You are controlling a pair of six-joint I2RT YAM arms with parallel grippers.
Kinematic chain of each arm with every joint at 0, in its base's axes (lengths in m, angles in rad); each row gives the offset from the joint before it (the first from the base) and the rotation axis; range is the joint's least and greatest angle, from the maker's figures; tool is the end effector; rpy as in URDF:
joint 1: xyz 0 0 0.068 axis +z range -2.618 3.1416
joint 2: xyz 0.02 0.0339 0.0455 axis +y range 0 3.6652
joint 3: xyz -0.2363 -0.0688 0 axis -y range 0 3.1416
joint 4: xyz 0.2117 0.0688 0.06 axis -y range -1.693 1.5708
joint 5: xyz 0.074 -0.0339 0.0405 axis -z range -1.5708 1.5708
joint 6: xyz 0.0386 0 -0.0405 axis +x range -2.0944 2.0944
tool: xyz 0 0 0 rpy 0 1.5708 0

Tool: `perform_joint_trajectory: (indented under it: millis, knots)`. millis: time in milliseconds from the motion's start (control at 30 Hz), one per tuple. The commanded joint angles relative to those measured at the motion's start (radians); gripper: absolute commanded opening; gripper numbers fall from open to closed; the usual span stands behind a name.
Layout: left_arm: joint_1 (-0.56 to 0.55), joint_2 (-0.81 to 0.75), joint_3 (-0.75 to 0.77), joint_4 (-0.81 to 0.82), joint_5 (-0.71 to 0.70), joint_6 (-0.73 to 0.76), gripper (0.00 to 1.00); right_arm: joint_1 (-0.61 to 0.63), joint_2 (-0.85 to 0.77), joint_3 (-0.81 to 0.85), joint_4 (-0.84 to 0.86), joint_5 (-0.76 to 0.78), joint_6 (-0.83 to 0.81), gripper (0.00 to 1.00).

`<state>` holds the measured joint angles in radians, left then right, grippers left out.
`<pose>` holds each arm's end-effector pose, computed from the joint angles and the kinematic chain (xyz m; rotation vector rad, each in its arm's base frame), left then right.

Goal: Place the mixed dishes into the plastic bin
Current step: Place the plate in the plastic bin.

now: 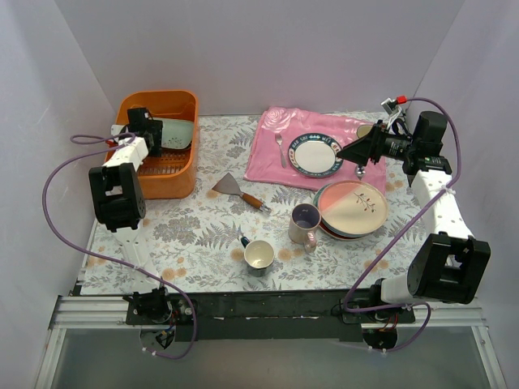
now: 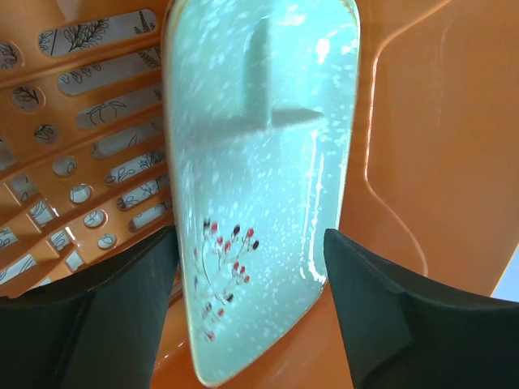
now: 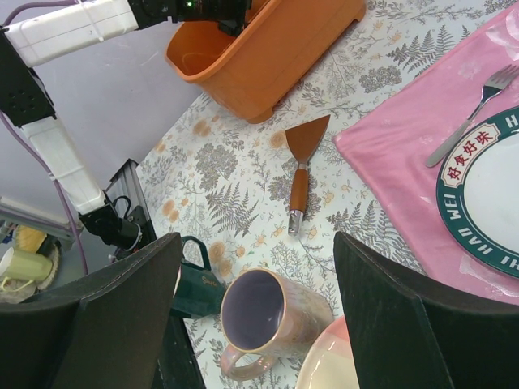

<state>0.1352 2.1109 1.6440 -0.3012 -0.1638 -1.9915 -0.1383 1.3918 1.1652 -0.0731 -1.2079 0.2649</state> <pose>0.4333 0.0653 0.1966 -2.1766 1.1128 -0.7098 0.2838 -0.0031 0.3310 -0.4868 1.7646 1.1994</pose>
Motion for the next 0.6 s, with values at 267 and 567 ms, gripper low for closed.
perform_joint_trajectory:
  millis: [267,567]
  knots:
    - [0.007,-0.08,0.06,-0.16,-0.019,-0.061,0.89,-0.007,-0.048,-0.015,0.045,-0.024,0.014,0.83]
    - [0.021,-0.181,0.05,-0.158,0.004,0.037,0.98,-0.009,-0.06,0.024,-0.049,-0.013,-0.084,0.83]
